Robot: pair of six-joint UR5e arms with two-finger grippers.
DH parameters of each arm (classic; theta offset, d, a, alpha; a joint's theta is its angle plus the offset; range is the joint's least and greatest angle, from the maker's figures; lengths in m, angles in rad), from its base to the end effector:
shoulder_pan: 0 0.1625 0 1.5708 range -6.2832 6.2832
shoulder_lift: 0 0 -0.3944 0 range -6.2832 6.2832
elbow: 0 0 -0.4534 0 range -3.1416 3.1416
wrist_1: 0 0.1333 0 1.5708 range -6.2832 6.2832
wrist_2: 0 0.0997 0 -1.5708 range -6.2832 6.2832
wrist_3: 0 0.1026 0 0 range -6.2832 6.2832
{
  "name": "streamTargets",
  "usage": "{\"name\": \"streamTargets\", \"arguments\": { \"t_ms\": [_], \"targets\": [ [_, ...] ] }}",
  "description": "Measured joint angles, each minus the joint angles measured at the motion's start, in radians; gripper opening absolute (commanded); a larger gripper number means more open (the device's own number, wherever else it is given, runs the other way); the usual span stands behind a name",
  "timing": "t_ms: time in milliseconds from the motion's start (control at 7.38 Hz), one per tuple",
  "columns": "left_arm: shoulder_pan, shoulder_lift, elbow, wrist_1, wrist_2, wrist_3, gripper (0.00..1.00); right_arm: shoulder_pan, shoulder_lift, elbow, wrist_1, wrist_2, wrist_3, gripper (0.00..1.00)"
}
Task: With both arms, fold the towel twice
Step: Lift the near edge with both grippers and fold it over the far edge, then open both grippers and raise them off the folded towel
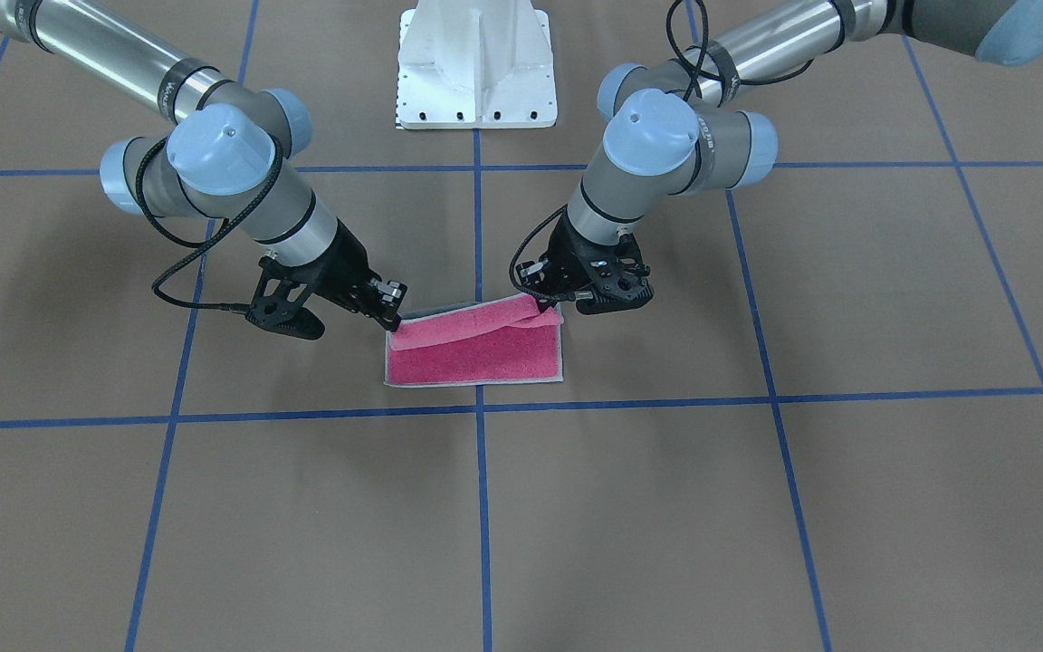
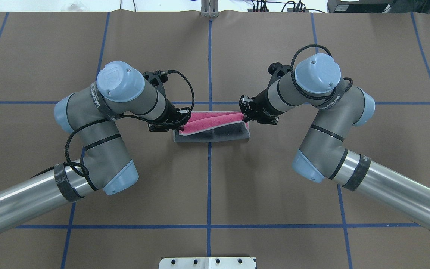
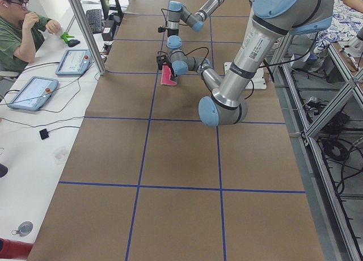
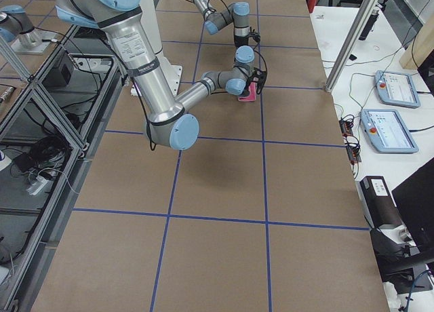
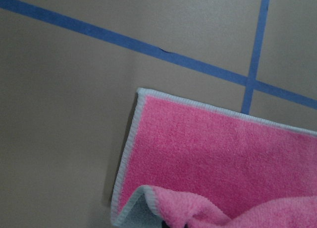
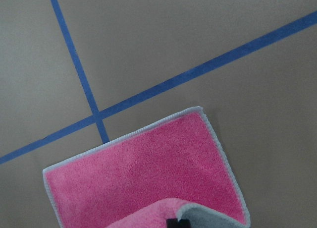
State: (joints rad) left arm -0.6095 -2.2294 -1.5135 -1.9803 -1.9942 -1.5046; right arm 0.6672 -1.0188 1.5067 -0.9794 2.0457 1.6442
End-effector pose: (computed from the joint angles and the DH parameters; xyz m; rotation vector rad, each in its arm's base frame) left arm 0.5607 -0.5026 0.1831 -0.0349 1.0685 -0.2769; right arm -0.5238 -0.5226 0.2409 -0.0997 -1.1422 0.4025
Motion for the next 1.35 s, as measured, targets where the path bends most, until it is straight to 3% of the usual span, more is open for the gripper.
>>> {"name": "streamTargets", "arguments": {
  "t_ms": [813,948,1084,1219,1355],
  "targets": [
    [-0.001,-0.079,0.116,-0.007,-0.001,-0.001,0.0,0.0,0.001,0.001,0.021,0.002,0.009,0.0],
    [-0.001,-0.079,0.121,-0.008,-0.001,-0.001,0.17,0.0,0.002,0.004,0.021,0.003,0.01,0.0],
    [-0.001,-0.08,0.123,-0.008,-0.001,-0.001,0.99,0.0,0.002,0.005,0.021,0.004,0.009,0.73],
    [-0.001,-0.079,0.123,-0.011,-0.001,0.0,1.0,0.0,0.002,0.004,0.021,0.005,0.008,1.0],
    [-0.001,-0.077,0.123,-0.022,-0.001,0.002,1.0,0.0,0.0,0.004,0.021,0.005,0.008,1.0]
  ]
}}
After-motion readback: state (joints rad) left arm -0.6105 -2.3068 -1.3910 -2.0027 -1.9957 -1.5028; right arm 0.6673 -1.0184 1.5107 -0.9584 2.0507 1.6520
